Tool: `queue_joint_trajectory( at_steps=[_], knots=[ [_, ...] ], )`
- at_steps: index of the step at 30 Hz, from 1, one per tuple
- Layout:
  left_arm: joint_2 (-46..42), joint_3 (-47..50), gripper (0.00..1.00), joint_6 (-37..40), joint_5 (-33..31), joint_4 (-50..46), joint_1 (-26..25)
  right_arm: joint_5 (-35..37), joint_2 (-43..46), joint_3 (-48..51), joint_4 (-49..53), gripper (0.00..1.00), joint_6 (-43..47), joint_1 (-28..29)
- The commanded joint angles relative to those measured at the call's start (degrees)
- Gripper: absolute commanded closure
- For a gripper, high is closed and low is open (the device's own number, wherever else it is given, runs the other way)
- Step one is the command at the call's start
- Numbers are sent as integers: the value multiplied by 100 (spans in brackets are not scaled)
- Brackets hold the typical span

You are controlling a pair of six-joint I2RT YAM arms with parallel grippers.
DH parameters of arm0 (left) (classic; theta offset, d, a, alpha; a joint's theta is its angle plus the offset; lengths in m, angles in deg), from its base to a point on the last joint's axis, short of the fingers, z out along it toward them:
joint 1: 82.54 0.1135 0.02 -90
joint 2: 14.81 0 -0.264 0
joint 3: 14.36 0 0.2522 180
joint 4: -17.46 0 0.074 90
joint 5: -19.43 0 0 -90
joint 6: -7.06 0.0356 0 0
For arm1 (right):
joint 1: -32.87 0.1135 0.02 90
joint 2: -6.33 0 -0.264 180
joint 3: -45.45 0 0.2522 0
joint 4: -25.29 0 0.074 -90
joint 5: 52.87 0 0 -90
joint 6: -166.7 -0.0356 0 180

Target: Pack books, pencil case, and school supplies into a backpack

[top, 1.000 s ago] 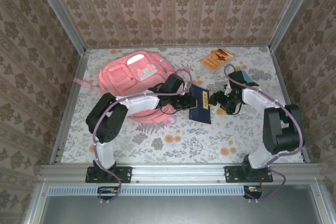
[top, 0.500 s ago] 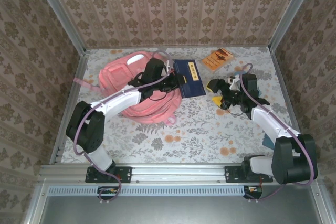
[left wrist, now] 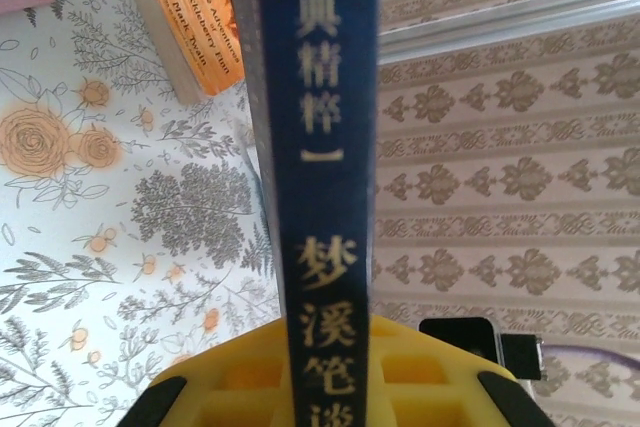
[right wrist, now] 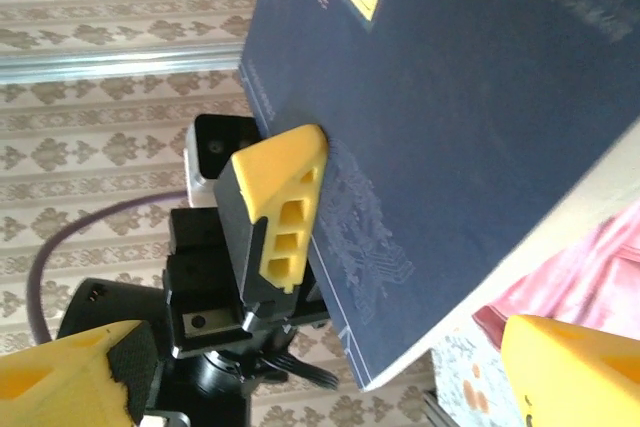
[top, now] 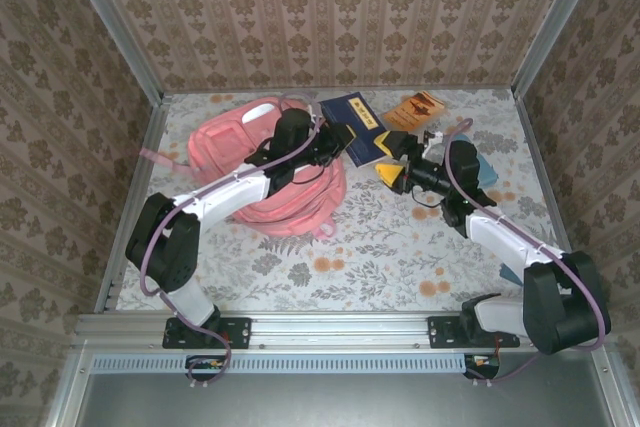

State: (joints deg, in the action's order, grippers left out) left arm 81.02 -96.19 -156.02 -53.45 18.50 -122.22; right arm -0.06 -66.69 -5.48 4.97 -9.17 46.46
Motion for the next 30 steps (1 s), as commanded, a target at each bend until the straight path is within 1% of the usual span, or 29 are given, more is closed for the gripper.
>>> queue_joint_trajectory(
  at_steps=[1, 5, 14, 16, 19, 23, 26, 27, 29, 30],
  knots=[
    [-349, 117, 100, -358, -274, 591, -80, 500, -228, 109, -882, 14, -504, 135],
    [-465, 238, 100, -446, -390, 758, -67, 707, -434, 151, -1372, 19, -716, 256],
    [-552, 354, 100, -648, -346, 969, -107, 1004, -626, 70, -1778, 35, -898, 304],
    [-574, 404, 100, -699, -307, 1024, -110, 1092, -818, 59, -1885, 37, -957, 303],
    [-615, 497, 100, -734, -306, 1024, -119, 1180, -846, 32, -1975, 44, -961, 303],
    [-704, 692, 100, -774, -323, 1024, -110, 1249, -763, 16, -1862, 56, -830, 304],
    [-770, 804, 99, -745, -252, 963, -95, 1258, -706, -25, -1507, 73, -693, 308],
    [-791, 835, 93, -711, -224, 890, -87, 1263, -707, -44, -1328, 77, -635, 311],
    [-847, 884, 77, -633, -184, 705, -57, 1286, -475, -108, -901, 88, -423, 311],
    [-886, 918, 68, -580, -166, 557, -31, 1316, -409, -136, -619, 90, -273, 303]
  ],
)
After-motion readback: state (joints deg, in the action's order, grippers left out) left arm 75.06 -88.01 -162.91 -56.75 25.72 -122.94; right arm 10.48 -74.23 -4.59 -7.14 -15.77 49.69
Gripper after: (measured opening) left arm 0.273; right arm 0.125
